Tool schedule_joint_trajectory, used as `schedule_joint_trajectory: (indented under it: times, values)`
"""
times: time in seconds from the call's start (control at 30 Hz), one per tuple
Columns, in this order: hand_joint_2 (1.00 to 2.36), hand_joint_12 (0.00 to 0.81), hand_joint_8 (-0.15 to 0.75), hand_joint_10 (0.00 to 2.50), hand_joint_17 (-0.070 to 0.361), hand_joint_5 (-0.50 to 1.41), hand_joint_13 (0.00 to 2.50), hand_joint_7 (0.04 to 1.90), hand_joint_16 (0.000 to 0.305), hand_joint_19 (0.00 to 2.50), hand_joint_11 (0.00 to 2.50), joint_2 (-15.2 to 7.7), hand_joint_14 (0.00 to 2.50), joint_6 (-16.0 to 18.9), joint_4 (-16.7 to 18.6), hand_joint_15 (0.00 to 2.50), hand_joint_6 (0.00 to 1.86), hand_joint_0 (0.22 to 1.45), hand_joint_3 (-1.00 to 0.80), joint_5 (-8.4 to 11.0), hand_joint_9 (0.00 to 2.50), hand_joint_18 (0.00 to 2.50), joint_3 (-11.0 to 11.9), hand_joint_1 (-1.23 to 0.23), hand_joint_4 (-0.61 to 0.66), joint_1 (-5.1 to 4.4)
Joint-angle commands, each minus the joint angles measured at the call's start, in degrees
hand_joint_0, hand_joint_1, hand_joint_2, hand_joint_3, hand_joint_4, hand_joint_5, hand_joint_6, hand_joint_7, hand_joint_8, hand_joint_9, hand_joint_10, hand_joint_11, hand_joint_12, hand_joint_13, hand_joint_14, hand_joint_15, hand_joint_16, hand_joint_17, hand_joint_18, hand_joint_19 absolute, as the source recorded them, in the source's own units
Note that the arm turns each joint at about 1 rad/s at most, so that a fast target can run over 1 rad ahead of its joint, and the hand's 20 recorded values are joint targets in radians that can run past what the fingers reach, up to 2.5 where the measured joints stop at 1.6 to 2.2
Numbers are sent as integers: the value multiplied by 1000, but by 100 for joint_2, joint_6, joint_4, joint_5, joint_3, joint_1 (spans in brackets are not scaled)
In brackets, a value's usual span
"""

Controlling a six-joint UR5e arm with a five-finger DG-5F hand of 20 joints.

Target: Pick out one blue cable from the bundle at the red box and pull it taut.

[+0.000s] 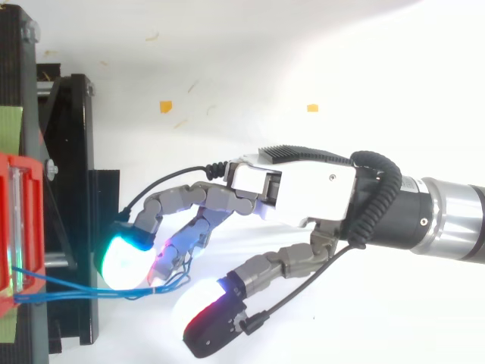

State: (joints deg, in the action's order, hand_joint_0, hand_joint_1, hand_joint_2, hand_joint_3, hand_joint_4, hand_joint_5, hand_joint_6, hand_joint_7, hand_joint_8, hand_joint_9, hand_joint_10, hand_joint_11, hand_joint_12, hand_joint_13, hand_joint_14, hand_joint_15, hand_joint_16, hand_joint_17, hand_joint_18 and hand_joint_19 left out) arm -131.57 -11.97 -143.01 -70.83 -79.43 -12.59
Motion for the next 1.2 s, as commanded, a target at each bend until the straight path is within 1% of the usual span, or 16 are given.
schedule_joint_trajectory:
  times: [0.0, 0.1, 0.17, 0.27, 0.43, 0.57, 0.6, 0.67, 0.77, 1.03, 1.1, 1.17]
  values:
    - [1000, 304, 194, 16, 117, -144, 892, 883, 52, 715, 437, 0, 21, 28, -25, 485, 503, 571, -492, -36, 887, 836, 50, -646, 140, -6]
    - [1001, 299, 192, 18, 117, -142, 895, 900, 52, 715, 442, 0, 21, 37, -34, 483, 503, 576, -491, -132, 889, 842, 94, -647, 141, -6]
    - [1001, 302, 194, 17, 117, -141, 898, 903, 52, 715, 444, 0, 20, 37, -34, 485, 503, 580, -490, -150, 891, 844, 103, -648, 145, 2]
    - [1000, 303, 191, 17, 116, -139, 902, 907, 52, 725, 459, 0, 20, 28, -25, 486, 503, 584, -488, -150, 896, 849, 112, -657, 141, 2]
    - [1001, 302, 192, 19, 116, -137, 906, 907, 52, 725, 451, 0, 21, 19, 1, 491, 503, 586, -487, -150, 899, 854, 120, -660, 143, -33]
    - [1002, 301, 191, 19, 116, -131, 910, 945, 51, 726, 461, 0, 20, 19, -8, 492, 503, 591, -476, -150, 908, 857, 147, -663, 138, -33]
    - [1004, 300, 191, 19, 115, -122, 907, 987, 51, 728, 466, 0, 20, 28, -8, 498, 503, 610, -454, -150, 906, 855, 147, -663, 131, -33]
    - [1006, 300, 190, 19, 115, -122, 912, 1004, 51, 727, 470, 0, 20, 37, -34, 501, 503, 612, -433, -150, 909, 856, 182, -666, 131, -33]
    - [1009, 299, 188, 18, 115, -119, 914, 1018, 51, 728, 474, 0, 22, 37, -34, 502, 503, 622, -396, -194, 913, 860, 191, -667, 129, -33]
    - [1009, 299, 192, 20, 115, -112, 920, 1043, 51, 730, 504, 0, 22, 37, -34, 514, 502, 630, -402, -220, 920, 861, 191, -668, 124, -15]
    - [1006, 296, 185, 18, 115, -111, 924, 1072, 51, 743, 515, 0, 21, 37, -34, 521, 502, 645, -431, -238, 926, 865, 191, -565, 128, -6]
    - [1004, 302, 187, 19, 116, -108, 930, 1142, 52, 741, 538, 0, 21, 37, -34, 534, 500, 636, -448, -247, 922, 863, 191, -529, 146, 2]
